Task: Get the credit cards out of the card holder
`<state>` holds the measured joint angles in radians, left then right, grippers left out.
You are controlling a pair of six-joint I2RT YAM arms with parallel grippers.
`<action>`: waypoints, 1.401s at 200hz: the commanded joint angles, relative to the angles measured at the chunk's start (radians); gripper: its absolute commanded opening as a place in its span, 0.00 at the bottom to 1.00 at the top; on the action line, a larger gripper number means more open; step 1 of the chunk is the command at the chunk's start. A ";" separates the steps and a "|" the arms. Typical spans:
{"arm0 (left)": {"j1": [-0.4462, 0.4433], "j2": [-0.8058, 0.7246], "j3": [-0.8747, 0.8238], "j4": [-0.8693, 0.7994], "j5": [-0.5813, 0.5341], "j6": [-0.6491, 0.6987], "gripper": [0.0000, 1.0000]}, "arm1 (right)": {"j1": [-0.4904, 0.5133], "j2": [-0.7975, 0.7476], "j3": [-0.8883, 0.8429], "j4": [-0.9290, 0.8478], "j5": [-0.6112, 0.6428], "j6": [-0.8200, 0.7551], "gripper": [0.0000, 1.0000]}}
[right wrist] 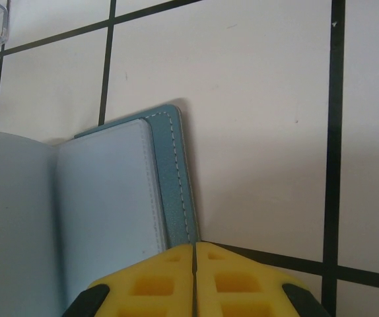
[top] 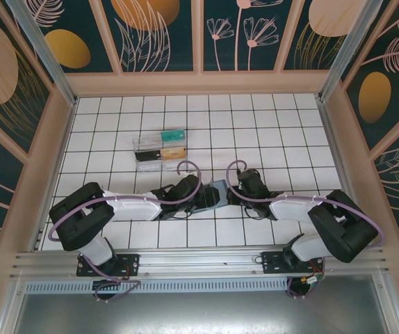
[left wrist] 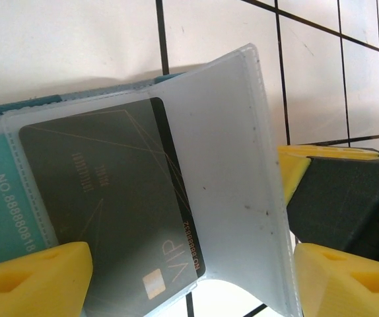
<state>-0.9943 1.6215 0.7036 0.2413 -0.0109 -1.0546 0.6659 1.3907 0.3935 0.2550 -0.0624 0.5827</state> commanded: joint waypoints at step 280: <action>0.006 -0.146 -0.038 -0.137 -0.195 0.019 0.15 | 0.020 -0.287 -0.003 -0.048 -0.042 -0.002 0.33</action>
<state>-0.9951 1.5307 0.7288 0.2535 -0.0807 -1.0130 0.6609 1.0847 0.3294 0.1513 -0.0299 0.6182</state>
